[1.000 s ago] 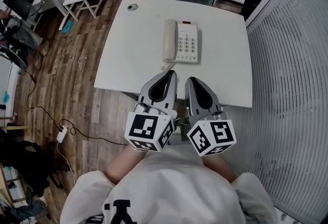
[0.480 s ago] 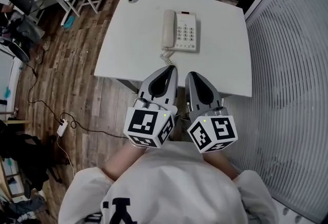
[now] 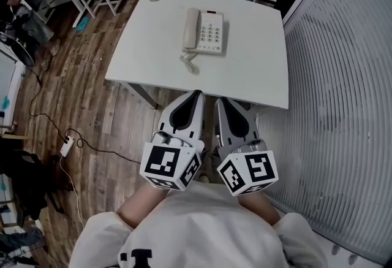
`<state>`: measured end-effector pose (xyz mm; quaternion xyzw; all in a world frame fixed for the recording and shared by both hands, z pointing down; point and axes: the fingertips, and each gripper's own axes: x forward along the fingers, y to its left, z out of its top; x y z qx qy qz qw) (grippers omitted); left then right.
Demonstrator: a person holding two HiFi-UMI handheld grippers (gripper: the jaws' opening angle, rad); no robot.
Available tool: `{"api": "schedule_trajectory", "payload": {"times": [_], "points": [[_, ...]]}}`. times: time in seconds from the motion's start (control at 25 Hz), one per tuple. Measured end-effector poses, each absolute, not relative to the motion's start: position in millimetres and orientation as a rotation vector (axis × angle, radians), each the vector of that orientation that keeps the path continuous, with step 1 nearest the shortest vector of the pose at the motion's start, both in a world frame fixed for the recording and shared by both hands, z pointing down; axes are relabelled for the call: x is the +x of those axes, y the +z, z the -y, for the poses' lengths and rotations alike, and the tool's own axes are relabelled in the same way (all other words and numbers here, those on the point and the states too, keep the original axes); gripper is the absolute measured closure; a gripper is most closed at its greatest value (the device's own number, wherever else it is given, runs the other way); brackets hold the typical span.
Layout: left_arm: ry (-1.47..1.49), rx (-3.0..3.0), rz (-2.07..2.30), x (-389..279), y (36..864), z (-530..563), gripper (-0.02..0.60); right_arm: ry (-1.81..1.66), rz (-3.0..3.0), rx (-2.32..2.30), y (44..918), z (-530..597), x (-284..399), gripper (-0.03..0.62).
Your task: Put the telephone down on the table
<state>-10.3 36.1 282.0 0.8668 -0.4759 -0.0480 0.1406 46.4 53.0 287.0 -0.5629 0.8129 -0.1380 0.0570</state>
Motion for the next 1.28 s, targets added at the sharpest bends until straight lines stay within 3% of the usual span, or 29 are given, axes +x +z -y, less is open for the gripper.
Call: {"api": "schedule_trajectory", "payload": {"times": [0.52, 1.28], "points": [[-0.168, 2.496, 1.413, 8, 274, -132, 0.572, -0.389, -2.491, -1.665, 275, -147, 66, 0.563], [-0.184, 2.536, 1.370, -5, 261, -165, 0.572, -0.375, -2.444, -1.715, 270, -179, 54, 0.565]]}}
